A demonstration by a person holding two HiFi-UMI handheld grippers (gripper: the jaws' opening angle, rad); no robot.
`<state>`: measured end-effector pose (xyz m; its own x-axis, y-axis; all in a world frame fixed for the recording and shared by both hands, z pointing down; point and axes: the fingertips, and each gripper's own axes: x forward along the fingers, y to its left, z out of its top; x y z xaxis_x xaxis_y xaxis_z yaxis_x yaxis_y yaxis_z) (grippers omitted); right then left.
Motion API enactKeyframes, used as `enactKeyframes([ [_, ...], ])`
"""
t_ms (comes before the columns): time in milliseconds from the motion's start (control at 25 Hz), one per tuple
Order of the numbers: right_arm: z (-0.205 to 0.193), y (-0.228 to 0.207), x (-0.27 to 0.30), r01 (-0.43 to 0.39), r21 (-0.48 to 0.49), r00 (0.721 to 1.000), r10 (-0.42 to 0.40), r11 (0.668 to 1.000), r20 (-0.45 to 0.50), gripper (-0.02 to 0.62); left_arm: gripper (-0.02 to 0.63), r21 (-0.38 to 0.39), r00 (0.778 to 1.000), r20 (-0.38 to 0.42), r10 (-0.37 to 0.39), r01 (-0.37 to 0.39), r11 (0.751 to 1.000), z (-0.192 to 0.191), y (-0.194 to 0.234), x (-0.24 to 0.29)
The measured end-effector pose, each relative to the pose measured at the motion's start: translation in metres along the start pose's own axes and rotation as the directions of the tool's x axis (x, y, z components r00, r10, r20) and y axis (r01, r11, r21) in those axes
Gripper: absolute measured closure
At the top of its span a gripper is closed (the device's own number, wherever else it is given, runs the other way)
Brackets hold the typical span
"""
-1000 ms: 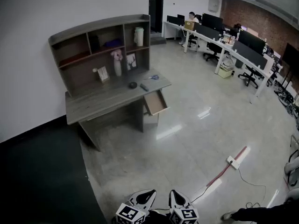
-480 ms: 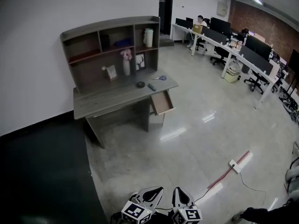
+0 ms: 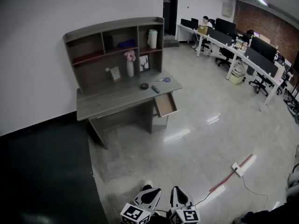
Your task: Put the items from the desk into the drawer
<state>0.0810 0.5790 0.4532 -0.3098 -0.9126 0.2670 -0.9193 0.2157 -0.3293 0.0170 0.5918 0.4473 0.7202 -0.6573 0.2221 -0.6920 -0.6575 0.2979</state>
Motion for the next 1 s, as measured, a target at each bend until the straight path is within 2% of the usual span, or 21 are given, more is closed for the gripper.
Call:
enactKeyframes([
  [240, 0.022, 0.006, 0.023, -0.026, -0.014, 0.999, 0.027, 1.000, 0.040, 0.591, 0.597, -0.029, 1.000, 0.003, 0.029, -0.029, 0.999, 0.009, 0.025, 0.016],
  [440, 0.033, 0.002, 0.046, -0.037, -0.011, 0.999, 0.038, 0.999, 0.034, 0.591, 0.597, -0.017, 0.999, 0.006, 0.042, -0.042, 0.999, 0.022, 0.043, 0.042],
  [680, 0.050, -0.016, 0.087, -0.014, -0.011, 0.999, 0.014, 1.000, 0.031, 0.591, 0.597, 0.005, 0.999, 0.022, 0.042, -0.042, 0.999, 0.048, 0.072, 0.077],
  [1000, 0.072, -0.032, 0.153, -0.010, -0.007, 1.000, 0.010, 1.000, 0.013, 0.591, 0.597, -0.015, 0.997, 0.041, 0.073, -0.072, 0.997, 0.079, 0.127, 0.112],
])
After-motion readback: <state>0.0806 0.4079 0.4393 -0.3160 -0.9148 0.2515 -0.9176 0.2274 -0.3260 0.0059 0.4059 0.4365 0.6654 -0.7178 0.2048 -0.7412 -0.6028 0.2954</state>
